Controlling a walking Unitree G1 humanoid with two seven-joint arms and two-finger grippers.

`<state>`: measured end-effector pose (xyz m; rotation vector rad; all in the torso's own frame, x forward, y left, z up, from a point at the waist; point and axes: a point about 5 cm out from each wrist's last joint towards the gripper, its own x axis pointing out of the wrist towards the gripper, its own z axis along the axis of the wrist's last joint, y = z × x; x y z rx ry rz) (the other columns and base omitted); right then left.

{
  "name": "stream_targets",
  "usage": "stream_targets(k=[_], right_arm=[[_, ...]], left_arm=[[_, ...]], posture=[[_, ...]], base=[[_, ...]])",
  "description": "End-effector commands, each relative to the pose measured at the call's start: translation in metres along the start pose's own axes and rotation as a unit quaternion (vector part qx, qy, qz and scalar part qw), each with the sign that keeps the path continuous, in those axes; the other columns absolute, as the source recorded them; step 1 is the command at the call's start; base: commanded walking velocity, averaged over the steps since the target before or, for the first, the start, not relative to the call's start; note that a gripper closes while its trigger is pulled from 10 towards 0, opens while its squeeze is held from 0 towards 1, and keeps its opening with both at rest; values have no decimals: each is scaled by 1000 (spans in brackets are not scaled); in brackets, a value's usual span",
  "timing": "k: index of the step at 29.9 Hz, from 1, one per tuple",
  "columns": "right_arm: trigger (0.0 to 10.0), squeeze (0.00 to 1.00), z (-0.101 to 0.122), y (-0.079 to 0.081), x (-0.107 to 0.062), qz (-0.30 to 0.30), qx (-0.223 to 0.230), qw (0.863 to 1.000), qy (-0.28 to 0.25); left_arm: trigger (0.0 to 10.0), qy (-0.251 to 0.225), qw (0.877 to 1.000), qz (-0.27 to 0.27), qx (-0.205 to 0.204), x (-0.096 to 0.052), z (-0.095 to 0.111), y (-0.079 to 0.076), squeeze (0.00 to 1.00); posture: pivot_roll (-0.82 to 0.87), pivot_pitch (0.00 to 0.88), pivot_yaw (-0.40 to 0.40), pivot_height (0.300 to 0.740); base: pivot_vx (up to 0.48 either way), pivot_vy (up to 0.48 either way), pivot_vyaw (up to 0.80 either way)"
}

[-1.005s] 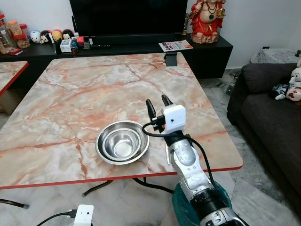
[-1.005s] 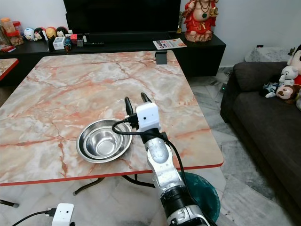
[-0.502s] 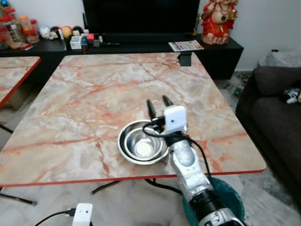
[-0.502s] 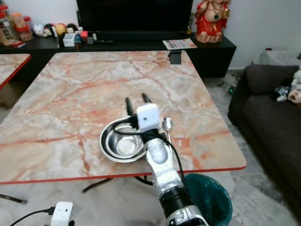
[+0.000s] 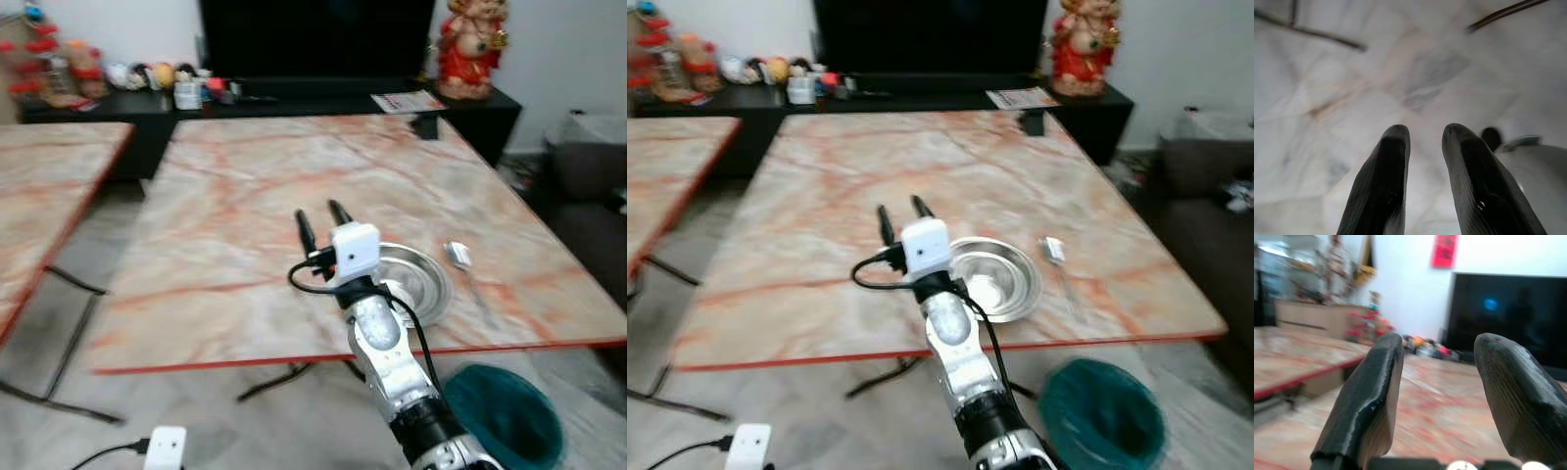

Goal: Setting the table

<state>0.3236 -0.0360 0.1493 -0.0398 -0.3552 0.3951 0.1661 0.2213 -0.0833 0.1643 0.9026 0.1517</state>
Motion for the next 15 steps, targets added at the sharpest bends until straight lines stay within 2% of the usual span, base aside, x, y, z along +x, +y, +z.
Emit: stream_targets(k=[1,15], right_arm=[[10000,0,-3,-9,-4,-11,-3,1000,6],[10000,0,-6,-8,-3,-12,1,1000,13]], left_arm=[[10000,3,1000,-8,-3,0,0,-8,0],[10000,3,1000,-4,-4,0,1,-6,0]], posture=[[-5,0,26,727],[3,0,25,727]], base=[[0,480,0],[0,480,0]])
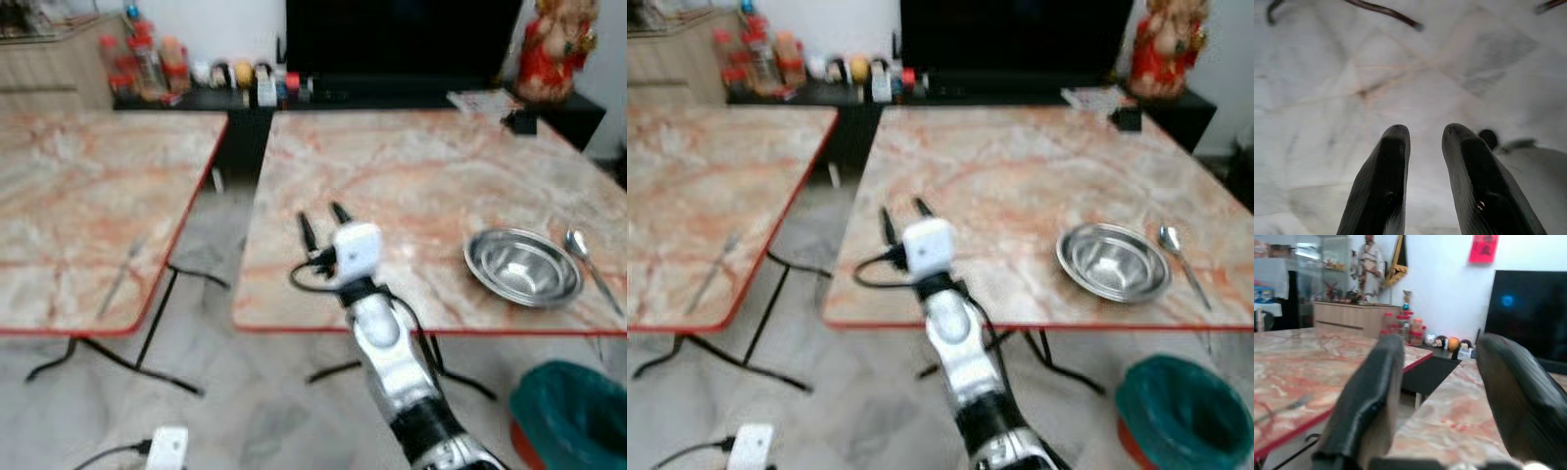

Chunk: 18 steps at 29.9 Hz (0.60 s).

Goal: Setting the table

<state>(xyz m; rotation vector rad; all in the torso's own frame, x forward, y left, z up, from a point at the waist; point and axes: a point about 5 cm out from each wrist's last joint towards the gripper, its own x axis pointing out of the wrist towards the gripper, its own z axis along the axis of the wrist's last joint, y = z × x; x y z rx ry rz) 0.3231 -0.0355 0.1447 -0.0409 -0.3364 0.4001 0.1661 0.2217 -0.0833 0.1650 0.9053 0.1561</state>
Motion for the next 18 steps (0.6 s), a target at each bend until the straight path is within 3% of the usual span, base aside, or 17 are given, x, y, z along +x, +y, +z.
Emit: stream_targets(k=[1,18], right_arm=[[10000,0,-2,-10,-2,-15,1,1000,5],[10000,0,-6,-13,-2,-27,11,999,19]], left_arm=[[10000,2,1000,-6,-3,0,1,-6,0],[10000,3,1000,-5,-2,0,1,-5,0]], posture=[[4,0,25,727],[6,0,25,727]], base=[[0,480,0],[0,392,0]])
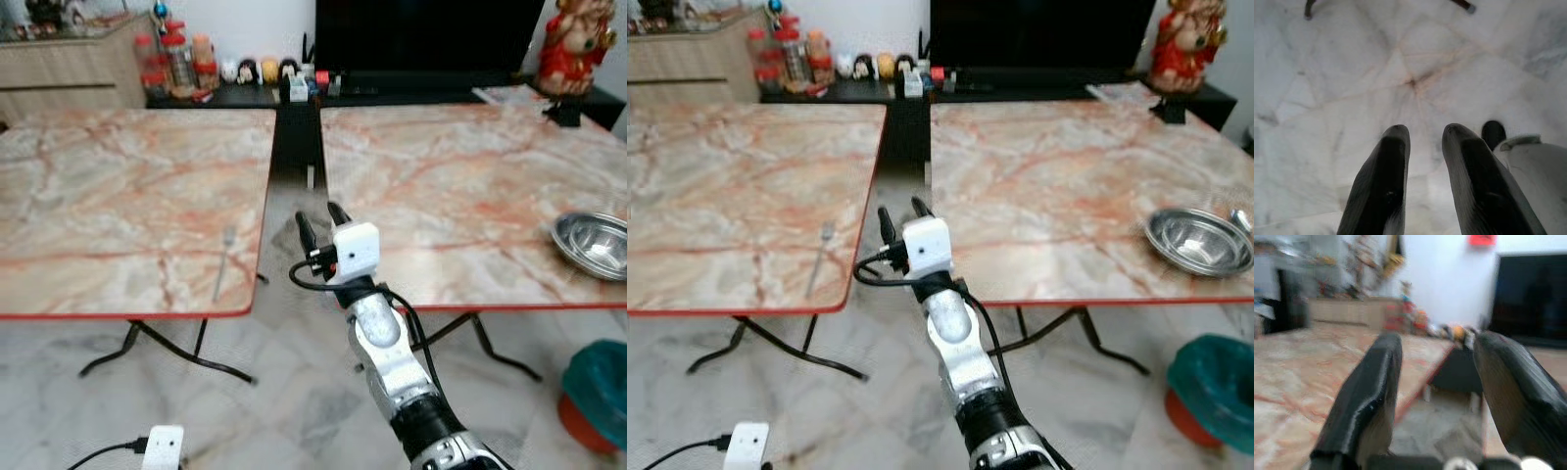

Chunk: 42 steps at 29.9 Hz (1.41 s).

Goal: Setting the table

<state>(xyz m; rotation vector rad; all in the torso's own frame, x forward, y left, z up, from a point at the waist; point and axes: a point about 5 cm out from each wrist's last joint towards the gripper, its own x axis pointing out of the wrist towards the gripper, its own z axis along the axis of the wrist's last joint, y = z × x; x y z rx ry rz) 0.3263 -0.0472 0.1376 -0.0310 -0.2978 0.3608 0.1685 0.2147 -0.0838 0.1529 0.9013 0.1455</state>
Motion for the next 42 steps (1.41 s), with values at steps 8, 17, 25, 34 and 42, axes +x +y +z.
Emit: stream_targets(k=[8,17,25,34,42], right_arm=[[10000,0,2,-1,3,-7,8,1000,1],[10000,0,0,-1,3,-10,12,1000,5],[10000,0,0,-3,4,-12,11,1000,7],[10000,0,-1,-3,4,-15,13,1000,8],[10000,0,-1,-3,4,-16,17,1000,8]], left_arm=[[10000,4,1000,3,2,0,-1,3,0],[10000,1,1000,5,11,0,0,4,0],[10000,1,1000,5,6,1,1,3,0],[10000,-4,1000,6,1,1,3,3,0],[10000,2,1000,4,6,0,1,3,0]], posture=[[8,0,27,727],[10,0,28,727],[10,0,28,727],[10,0,31,727],[8,0,35,727]], base=[[0,386,0],[0,113,0],[0,0,0],[0,0,0],[0,442,0]])
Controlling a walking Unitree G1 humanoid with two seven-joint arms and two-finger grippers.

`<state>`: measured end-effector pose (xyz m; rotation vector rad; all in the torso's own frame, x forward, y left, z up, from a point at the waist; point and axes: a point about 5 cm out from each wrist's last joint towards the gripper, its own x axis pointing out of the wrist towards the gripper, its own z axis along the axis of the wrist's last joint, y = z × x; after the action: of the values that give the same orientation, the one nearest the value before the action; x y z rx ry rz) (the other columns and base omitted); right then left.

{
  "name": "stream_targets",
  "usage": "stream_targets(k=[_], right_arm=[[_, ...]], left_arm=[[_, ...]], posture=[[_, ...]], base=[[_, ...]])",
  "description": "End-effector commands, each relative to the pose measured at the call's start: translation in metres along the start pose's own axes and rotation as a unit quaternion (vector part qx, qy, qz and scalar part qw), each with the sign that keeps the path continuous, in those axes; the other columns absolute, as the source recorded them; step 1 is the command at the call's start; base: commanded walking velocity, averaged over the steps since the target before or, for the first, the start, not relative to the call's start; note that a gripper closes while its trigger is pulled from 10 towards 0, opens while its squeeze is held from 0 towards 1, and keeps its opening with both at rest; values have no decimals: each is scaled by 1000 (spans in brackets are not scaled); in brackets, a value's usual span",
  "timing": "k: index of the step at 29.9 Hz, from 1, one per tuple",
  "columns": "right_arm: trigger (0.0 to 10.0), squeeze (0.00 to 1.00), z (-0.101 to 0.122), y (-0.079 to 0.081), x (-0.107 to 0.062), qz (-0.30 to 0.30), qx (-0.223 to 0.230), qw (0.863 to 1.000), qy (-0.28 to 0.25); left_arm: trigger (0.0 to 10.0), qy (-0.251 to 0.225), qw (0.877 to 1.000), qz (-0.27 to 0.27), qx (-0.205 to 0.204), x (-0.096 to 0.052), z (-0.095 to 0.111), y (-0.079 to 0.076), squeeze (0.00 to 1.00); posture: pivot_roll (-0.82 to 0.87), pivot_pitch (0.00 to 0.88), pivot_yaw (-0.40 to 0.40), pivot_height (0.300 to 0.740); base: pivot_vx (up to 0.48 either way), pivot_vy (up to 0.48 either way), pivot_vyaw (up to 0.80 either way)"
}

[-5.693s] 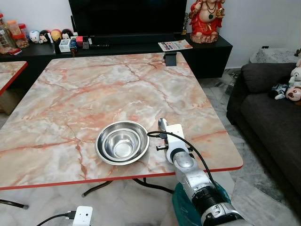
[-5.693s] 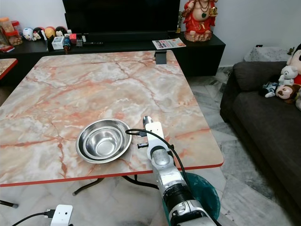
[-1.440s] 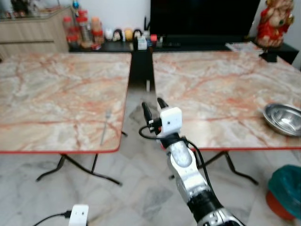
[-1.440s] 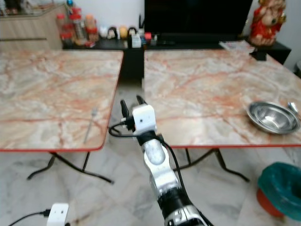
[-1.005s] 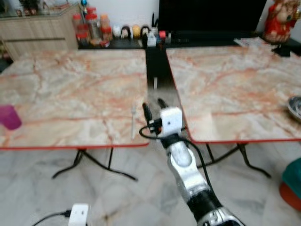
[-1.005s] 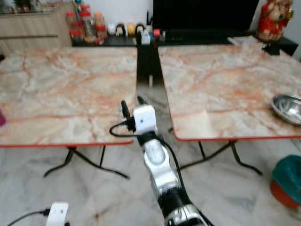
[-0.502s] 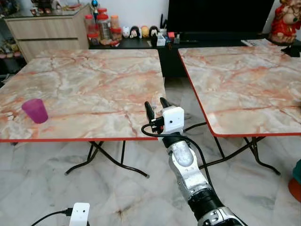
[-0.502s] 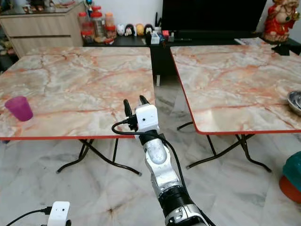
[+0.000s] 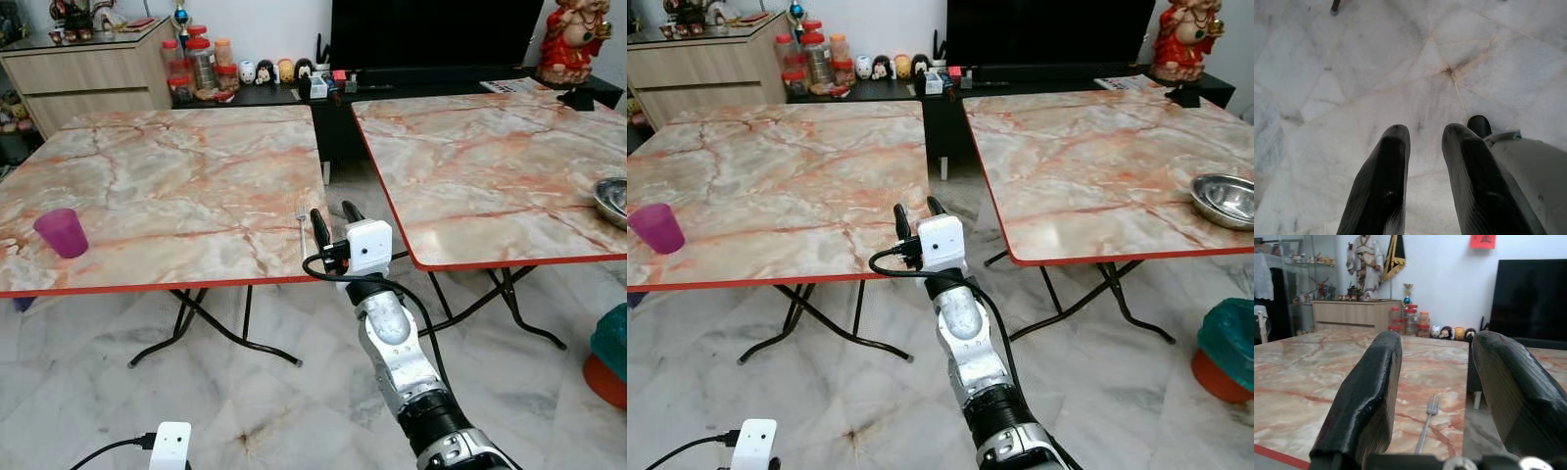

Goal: Setting the table

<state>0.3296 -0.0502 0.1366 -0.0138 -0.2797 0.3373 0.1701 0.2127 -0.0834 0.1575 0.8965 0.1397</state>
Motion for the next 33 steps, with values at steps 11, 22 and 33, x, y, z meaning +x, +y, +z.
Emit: stream_targets(k=[11,22,33], right_arm=[[10000,0,1,2,3,-5,12,1000,0],[10000,0,-3,-1,2,-13,19,1000,15],[10000,0,-1,0,2,-10,8,1000,6]], left_arm=[[10000,0,1000,7,11,1,1,7,0],[10000,1,1000,10,12,0,1,8,0],[10000,2,1000,10,10,0,0,8,0]], posture=[[12,0,41,727],[13,0,42,727],[12,0,39,727]], base=[[53,79,0],[351,0,-84],[358,0,0]])
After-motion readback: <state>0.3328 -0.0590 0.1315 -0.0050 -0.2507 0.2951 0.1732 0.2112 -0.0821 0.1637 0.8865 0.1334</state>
